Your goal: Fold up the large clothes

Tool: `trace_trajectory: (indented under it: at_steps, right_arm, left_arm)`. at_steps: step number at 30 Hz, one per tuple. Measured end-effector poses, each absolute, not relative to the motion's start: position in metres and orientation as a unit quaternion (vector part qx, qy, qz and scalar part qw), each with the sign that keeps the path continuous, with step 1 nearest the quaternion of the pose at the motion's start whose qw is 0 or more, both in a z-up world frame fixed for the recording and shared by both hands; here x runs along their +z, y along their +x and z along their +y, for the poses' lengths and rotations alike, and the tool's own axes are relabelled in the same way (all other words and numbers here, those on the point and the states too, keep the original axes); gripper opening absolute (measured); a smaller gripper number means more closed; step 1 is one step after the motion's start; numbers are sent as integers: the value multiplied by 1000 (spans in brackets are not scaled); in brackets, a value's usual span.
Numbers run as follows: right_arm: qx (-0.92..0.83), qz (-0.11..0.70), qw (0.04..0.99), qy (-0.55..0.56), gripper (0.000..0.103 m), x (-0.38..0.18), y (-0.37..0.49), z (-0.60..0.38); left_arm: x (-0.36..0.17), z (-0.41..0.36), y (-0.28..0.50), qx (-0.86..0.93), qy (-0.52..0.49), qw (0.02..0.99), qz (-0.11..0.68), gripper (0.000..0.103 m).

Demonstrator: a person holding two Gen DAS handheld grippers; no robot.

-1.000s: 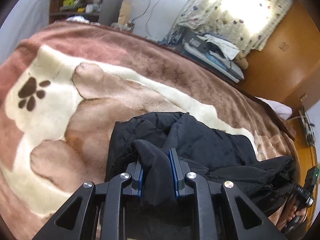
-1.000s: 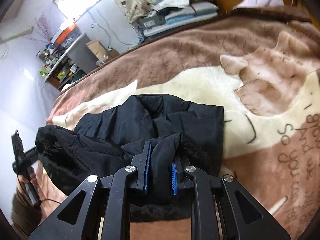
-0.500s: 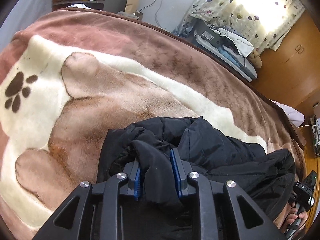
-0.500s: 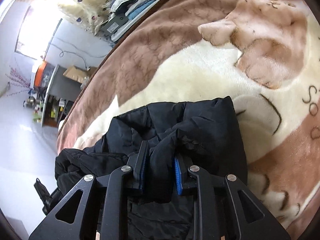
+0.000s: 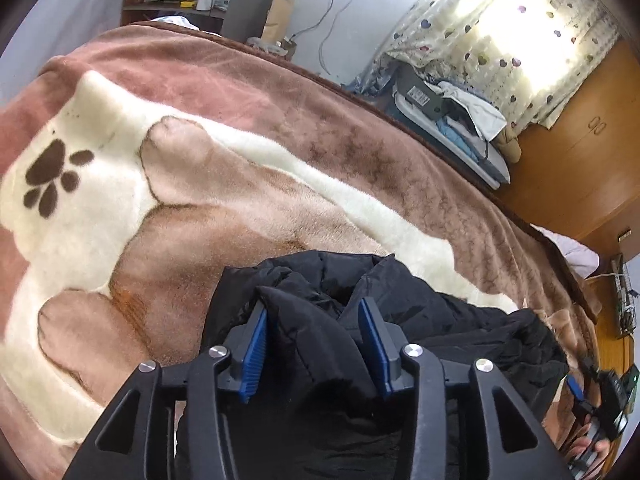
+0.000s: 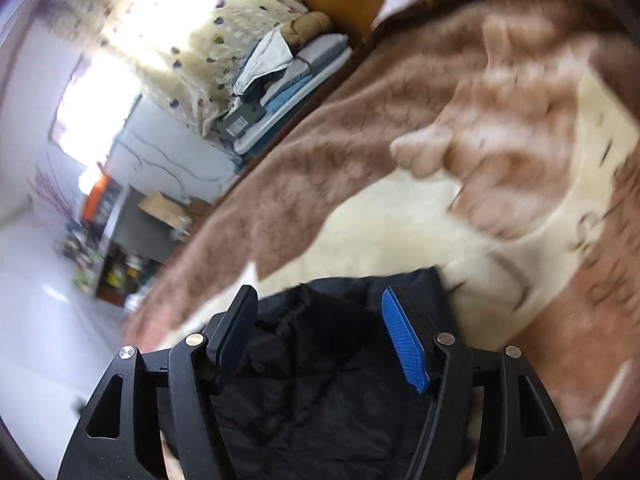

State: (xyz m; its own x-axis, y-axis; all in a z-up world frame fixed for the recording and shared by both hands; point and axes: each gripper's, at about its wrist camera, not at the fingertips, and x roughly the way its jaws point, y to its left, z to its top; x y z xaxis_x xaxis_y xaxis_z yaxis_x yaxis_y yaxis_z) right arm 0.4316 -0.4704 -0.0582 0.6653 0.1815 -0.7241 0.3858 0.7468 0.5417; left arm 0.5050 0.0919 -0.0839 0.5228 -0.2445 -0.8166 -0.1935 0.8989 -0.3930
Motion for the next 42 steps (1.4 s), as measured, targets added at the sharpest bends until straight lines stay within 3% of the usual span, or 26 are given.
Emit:
trace_trajectory:
  at_steps: [1,3,9,17,25,32,42]
  right_arm:
    - [-65,402,858,314,65,-52,428,-464]
    - [-58,395,881,252,65,-43,424,-448]
    - [39,345,936,57,65,-36,390,-366]
    - [145,370,915,-70,65,-69,391,-258]
    - [88,448,889,-27,65,-119,451,-260]
    - [64,489,870,16,65,-143,478,-266]
    - [43,527,849,-13,65,-168,484,-253]
  left_arm:
    - [-79,95,502,-13,-232,847,478,49]
    - [-64,103,494,10,-236,863,447,65]
    - [-8,103,456,4,-187,910,370,68]
    - [-40,-4,441,-124,-53,889,438,71]
    - [-102,-60,460,-124,-1,868,480,71]
    - [-130,-44,494,-51,17,862,504,71]
    - [-163,-40,505,-40,-1,847,529,71]
